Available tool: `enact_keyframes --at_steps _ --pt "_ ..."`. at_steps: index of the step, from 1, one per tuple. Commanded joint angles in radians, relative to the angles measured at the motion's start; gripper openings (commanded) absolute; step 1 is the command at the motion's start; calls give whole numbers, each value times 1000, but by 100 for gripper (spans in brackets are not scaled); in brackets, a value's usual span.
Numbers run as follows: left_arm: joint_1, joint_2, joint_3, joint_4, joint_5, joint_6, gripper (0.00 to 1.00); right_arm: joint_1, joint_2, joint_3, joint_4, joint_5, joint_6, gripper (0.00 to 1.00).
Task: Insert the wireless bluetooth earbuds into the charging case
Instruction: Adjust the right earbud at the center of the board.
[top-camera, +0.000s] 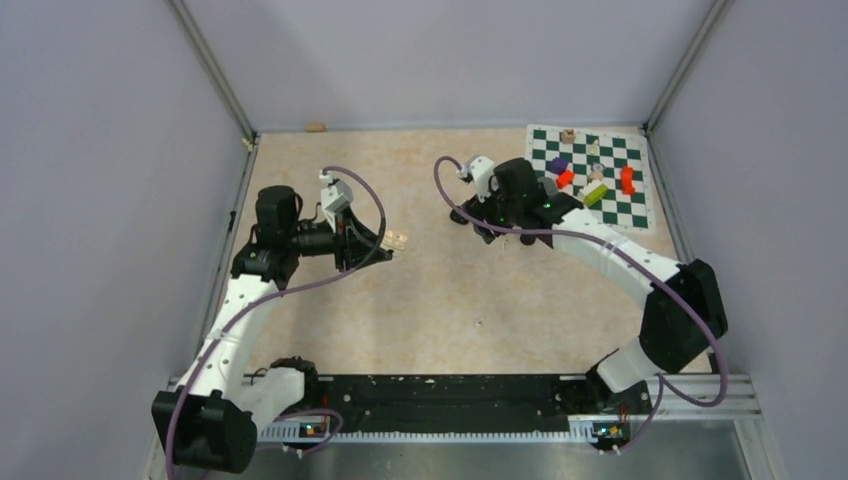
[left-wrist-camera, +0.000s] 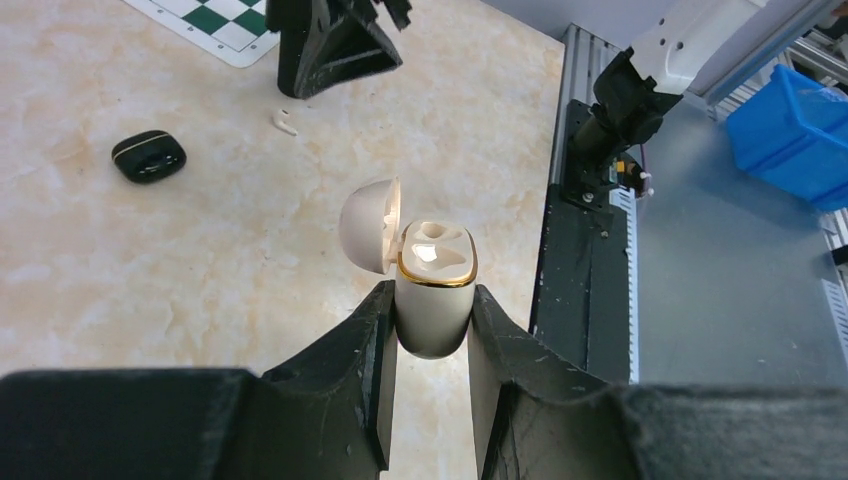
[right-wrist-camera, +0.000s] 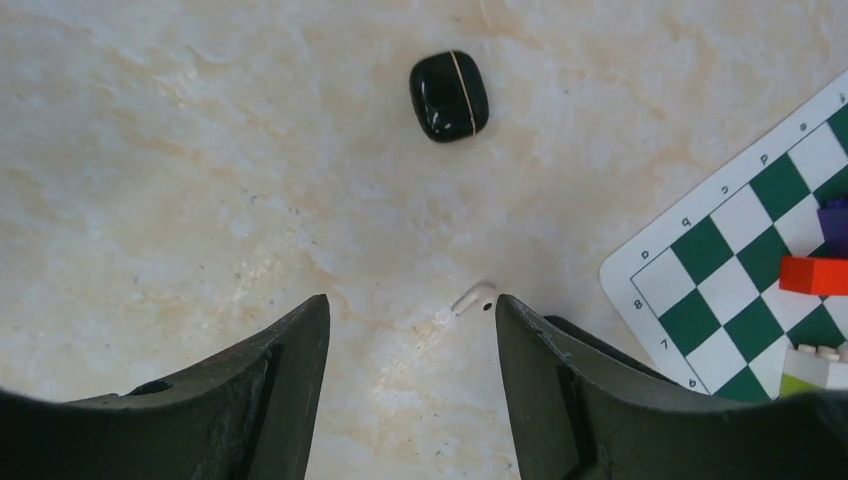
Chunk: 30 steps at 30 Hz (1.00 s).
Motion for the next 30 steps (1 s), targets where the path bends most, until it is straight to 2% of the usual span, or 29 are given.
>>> enact_keyframes --at_steps 1,6,10,16,30 --pt "2 -98 -36 200 -41 -77 0 75 67 39 -36 230 -11 61" --pt "3 -108 -47 197 -23 -82 0 93 153 36 -28 350 -11 61" --pt "4 -98 -51 201 -19 -83 0 94 212 33 -26 386 -5 60" --pt "4 -98 -54 204 -14 -84 0 92 282 38 -26 381 5 55" --pt "4 -97 -62 205 -6 -83 0 4 371 75 -55 278 55 55"
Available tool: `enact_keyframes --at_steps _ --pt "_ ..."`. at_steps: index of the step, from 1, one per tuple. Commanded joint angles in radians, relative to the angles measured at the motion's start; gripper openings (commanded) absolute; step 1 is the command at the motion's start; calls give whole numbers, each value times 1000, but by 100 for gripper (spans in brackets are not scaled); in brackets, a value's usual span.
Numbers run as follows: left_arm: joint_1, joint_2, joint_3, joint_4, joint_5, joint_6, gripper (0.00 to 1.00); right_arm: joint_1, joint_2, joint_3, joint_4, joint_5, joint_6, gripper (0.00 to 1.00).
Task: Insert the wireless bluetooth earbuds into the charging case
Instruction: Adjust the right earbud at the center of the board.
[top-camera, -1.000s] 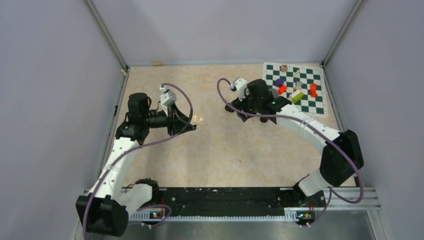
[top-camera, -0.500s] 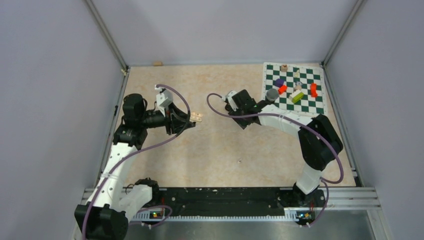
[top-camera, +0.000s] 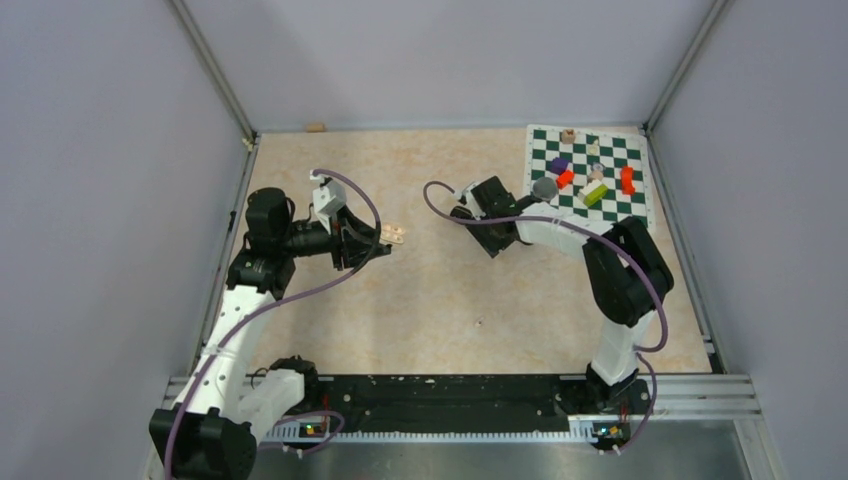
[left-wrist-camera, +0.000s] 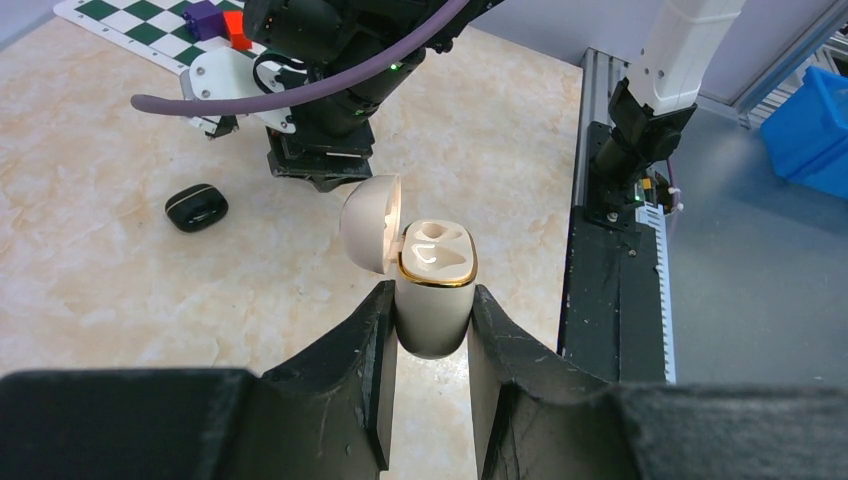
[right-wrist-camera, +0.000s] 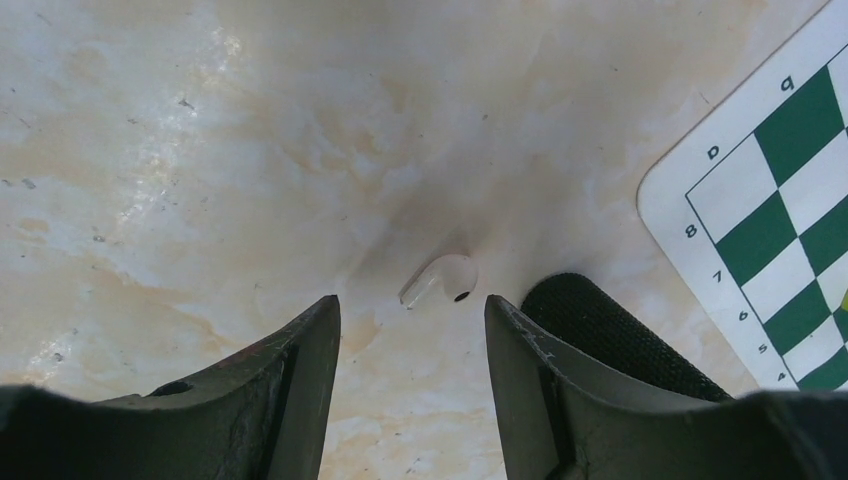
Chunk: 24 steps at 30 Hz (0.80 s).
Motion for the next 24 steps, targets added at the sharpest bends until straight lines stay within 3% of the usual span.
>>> enact_keyframes --at_steps 1,14,24 --pt "4 -3 -6 48 19 -7 0 -17 25 54 -7 -39 25 55" --pt "6 -4 -7 48 26 -11 0 -48 60 64 -22 -93 34 53" --pt "7 4 -14 49 22 3 0 -51 -21 51 -55 -392 15 49"
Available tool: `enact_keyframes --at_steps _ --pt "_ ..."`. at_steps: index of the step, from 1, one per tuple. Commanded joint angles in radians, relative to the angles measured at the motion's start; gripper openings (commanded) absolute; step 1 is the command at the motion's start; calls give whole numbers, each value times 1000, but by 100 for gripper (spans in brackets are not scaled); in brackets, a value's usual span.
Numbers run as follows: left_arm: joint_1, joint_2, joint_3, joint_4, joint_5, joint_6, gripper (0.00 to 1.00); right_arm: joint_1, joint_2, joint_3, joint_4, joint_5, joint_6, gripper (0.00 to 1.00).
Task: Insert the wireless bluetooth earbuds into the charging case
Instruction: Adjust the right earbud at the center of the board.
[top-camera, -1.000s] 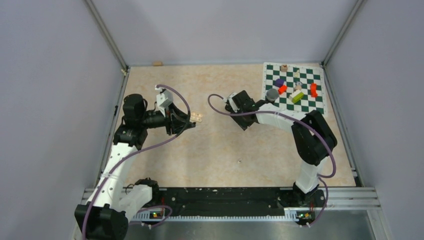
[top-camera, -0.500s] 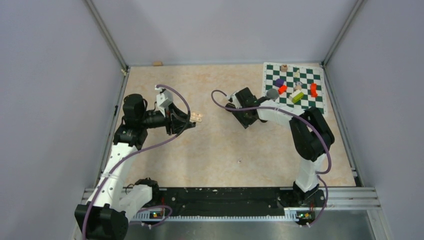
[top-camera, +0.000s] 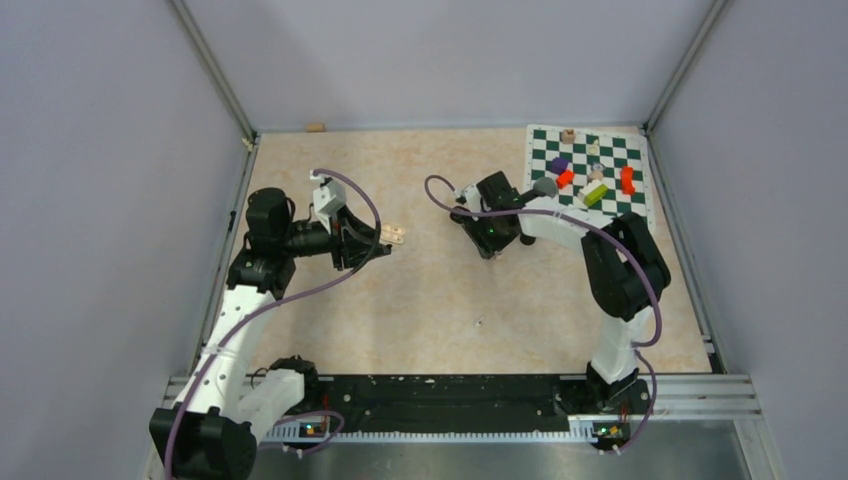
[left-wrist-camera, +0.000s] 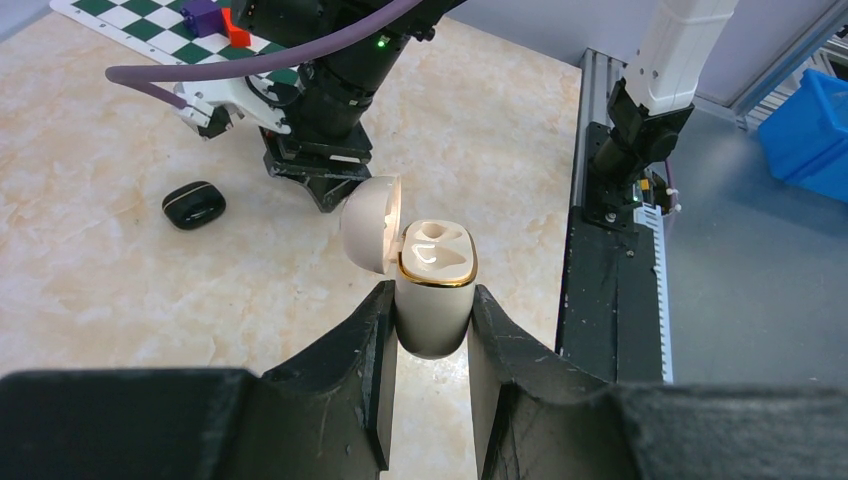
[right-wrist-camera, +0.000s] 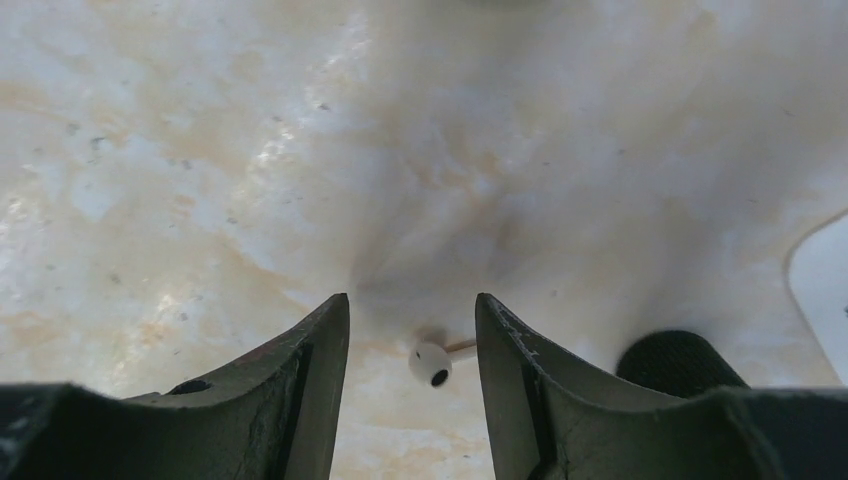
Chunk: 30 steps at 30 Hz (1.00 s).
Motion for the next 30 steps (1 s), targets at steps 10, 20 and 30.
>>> enact_keyframes --at_steps 10,20,30 --pt "7 11 -13 47 20 17 0 0 -112 0 -13 -93 -24 44" --pt "7 11 -15 47 18 17 0 0 -88 -7 -80 -10 -59 43" --pt "7 3 -15 47 20 15 0 0 -36 13 -162 -97 -69 45"
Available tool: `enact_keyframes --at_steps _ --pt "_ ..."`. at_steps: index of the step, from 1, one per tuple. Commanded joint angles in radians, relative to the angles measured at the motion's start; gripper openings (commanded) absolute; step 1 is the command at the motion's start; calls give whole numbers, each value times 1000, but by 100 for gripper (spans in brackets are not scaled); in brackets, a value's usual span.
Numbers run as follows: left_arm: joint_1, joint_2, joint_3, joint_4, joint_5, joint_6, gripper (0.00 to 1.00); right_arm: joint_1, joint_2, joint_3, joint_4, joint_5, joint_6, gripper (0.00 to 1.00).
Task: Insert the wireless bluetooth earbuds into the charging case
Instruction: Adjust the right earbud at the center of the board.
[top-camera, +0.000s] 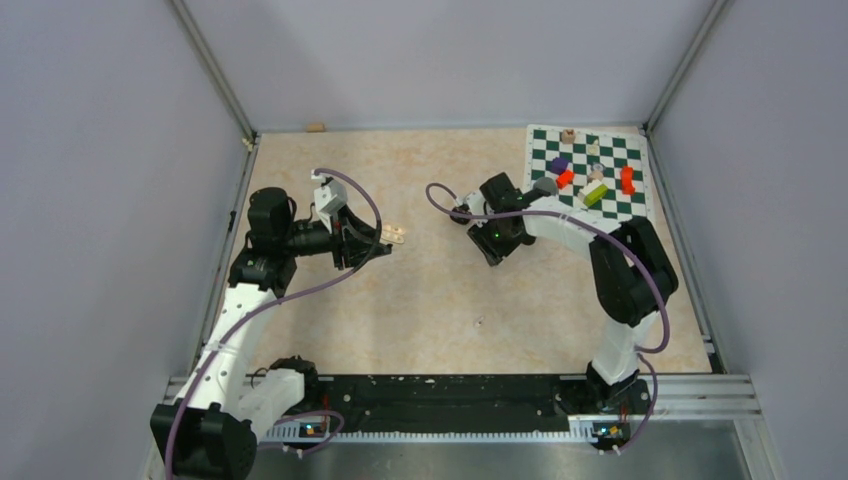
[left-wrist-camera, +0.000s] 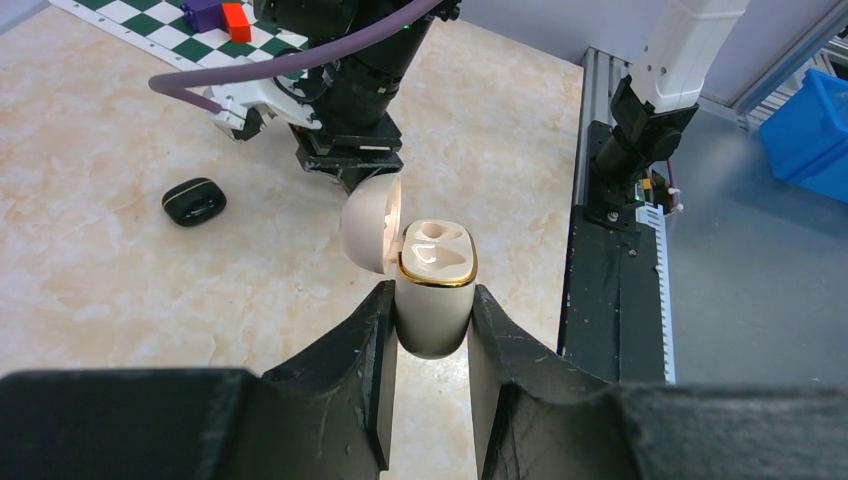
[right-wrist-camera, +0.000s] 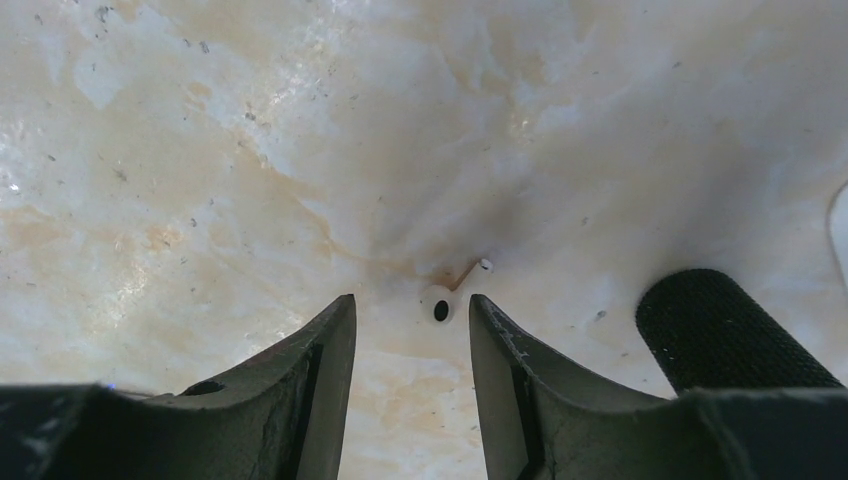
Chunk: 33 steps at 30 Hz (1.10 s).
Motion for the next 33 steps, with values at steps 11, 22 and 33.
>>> enact_keyframes --at_steps 11,22,33 --pt "6 -16 -9 35 22 14 0 0 54 23 -65 -111 -29 50" --pt "6 -19 -11 41 23 7 0 43 58 21 -94 -347 -90 51" --pt "6 -25 -10 41 25 4 0 72 -7 -5 -32 -278 -89 52"
